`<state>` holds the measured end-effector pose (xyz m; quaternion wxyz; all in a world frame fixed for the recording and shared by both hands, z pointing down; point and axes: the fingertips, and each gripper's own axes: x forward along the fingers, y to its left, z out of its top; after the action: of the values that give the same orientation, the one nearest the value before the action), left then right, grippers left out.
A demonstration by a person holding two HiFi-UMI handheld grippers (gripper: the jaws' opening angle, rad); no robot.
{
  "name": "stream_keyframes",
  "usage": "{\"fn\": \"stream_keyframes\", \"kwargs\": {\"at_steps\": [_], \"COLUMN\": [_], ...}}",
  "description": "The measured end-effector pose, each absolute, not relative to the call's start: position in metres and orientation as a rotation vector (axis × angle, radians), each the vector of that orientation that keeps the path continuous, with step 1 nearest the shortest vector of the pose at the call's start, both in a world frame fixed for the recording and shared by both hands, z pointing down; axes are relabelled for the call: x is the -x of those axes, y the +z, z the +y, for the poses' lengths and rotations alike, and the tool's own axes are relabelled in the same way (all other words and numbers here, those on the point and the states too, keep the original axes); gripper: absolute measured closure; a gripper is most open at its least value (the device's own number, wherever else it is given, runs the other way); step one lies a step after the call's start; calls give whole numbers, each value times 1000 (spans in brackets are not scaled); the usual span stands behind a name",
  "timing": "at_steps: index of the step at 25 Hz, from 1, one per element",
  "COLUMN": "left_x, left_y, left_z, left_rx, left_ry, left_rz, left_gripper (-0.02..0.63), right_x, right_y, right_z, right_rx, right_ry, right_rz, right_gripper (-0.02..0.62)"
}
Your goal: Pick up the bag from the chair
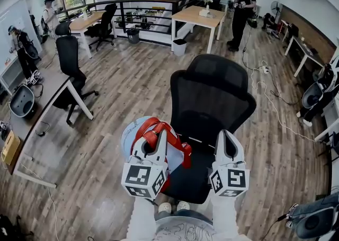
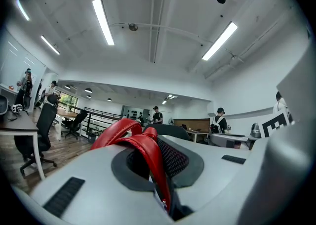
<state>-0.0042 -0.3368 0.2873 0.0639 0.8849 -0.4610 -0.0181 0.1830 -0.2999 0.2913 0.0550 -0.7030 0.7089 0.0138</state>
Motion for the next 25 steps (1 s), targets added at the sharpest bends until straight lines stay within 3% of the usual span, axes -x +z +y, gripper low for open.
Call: {"fn": "stream_keyframes", "kwargs": {"at_steps": [25], "left_x": [13], "left_y": [290], "left_z": [-335], "left_rx": [-2673], "left_ry": [-47], "left_rz": [-1392], "left_gripper": [589], "right_x": [-184], "right_y": [287], "right_z": [-293], "right_rx": [2134], "right_ry": [60], "right_rz": [2144], "right_gripper": [584]}}
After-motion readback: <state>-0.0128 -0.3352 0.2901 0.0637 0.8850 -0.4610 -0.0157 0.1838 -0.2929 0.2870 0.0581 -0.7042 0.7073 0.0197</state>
